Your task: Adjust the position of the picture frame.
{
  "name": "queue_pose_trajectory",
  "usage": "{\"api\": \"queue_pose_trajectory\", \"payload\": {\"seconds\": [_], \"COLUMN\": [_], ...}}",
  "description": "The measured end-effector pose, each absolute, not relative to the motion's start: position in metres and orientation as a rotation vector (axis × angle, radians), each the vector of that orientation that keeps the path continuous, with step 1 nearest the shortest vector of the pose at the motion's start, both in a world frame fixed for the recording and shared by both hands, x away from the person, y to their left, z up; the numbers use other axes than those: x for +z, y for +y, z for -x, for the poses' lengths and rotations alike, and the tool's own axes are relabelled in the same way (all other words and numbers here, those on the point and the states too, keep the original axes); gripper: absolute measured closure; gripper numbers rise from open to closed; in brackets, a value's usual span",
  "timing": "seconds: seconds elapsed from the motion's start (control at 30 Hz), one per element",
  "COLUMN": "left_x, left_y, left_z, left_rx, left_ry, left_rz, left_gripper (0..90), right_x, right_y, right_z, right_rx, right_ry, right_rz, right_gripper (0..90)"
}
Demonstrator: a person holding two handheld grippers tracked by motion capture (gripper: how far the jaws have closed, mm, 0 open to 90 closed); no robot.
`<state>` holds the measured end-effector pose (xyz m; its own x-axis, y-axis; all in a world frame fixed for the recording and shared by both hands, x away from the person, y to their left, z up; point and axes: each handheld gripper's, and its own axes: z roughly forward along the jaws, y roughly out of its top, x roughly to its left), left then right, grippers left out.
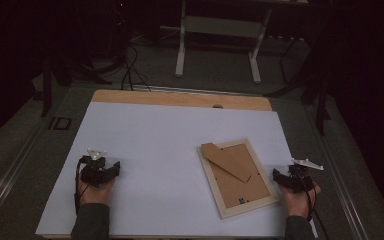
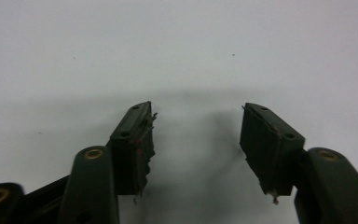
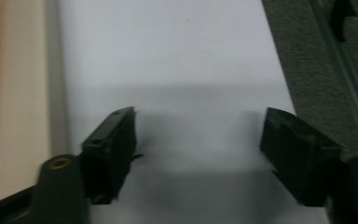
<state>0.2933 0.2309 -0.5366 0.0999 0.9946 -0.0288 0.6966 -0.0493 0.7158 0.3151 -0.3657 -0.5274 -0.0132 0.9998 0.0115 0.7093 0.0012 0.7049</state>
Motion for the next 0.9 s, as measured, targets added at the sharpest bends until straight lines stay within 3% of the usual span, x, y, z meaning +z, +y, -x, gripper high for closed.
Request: {"api": "queue_pose_trajectory", "payload": {"seconds": [0.1, 0.37, 0.7, 0.9], "left_x": [-0.531, -0.525, -0.521, -0.521], "left_y": [0.224, 0.222, 0.224, 0.223], "left_z": [-0.290, -0.287, -0.283, -0.282], "left_rx": [0.730, 0.672, 0.660, 0.659], "left_ry": [1.561, 1.489, 1.440, 1.438], "left_rz": [-1.862, -1.853, -1.836, -1.843], "left_gripper": [50.9, 54.3, 60.0, 60.5], "right_x": [-0.523, -0.524, -0.516, -0.513], "right_y": [-0.365, -0.364, -0.363, -0.350], "right_z": [-0.314, -0.314, -0.307, -0.305], "right_rx": [0.773, 0.818, 0.956, 0.927], "right_ry": [1.775, 1.785, 1.819, 1.897], "right_rz": [-1.734, -1.744, -1.717, -1.668], "right_gripper": [30.2, 34.1, 73.5, 88.6]}}
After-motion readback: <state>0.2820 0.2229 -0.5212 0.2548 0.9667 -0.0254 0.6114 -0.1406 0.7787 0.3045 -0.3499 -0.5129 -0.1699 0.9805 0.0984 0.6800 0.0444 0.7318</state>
